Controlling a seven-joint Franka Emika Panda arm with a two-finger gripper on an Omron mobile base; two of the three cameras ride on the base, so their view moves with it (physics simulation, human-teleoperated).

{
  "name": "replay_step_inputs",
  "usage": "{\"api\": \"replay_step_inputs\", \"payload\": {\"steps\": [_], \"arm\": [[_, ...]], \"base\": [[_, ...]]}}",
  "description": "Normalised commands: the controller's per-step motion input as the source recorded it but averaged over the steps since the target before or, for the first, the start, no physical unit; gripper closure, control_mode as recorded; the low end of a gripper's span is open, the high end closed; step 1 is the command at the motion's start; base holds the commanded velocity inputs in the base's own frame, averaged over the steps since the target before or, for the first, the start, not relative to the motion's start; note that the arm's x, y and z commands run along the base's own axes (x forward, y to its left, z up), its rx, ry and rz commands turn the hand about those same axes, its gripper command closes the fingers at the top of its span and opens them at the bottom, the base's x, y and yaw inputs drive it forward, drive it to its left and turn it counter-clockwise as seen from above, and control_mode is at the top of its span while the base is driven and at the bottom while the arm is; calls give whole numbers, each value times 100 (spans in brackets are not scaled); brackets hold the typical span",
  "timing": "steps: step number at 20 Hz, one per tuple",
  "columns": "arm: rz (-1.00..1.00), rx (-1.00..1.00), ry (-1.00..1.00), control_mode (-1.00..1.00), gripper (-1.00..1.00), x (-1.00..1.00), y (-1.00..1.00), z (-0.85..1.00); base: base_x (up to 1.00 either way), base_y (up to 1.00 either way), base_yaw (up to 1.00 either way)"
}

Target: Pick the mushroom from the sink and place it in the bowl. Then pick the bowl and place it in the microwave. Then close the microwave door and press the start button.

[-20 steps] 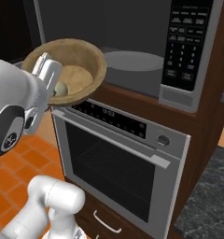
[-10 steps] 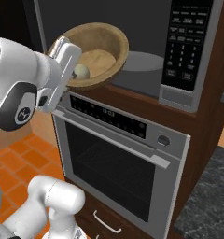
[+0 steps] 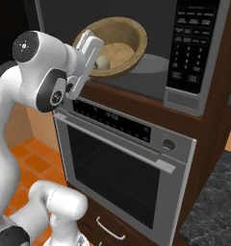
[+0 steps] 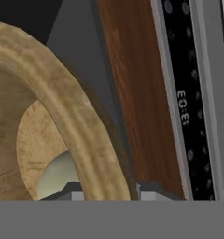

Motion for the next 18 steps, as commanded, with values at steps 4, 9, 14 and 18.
{"api": "replay_step_inputs", "payload": {"steps": [4, 9, 14, 18], "arm": [[0, 2, 0, -100, 100, 96, -32, 0], [0, 5, 0, -100, 100, 77, -39, 0], [0, 0, 0, -100, 100, 65, -11, -7], [0, 0, 0, -100, 100, 42, 0, -31]], "base": [[0, 0, 0], [0, 0, 0], [0, 0, 0], [0, 0, 0]]}}
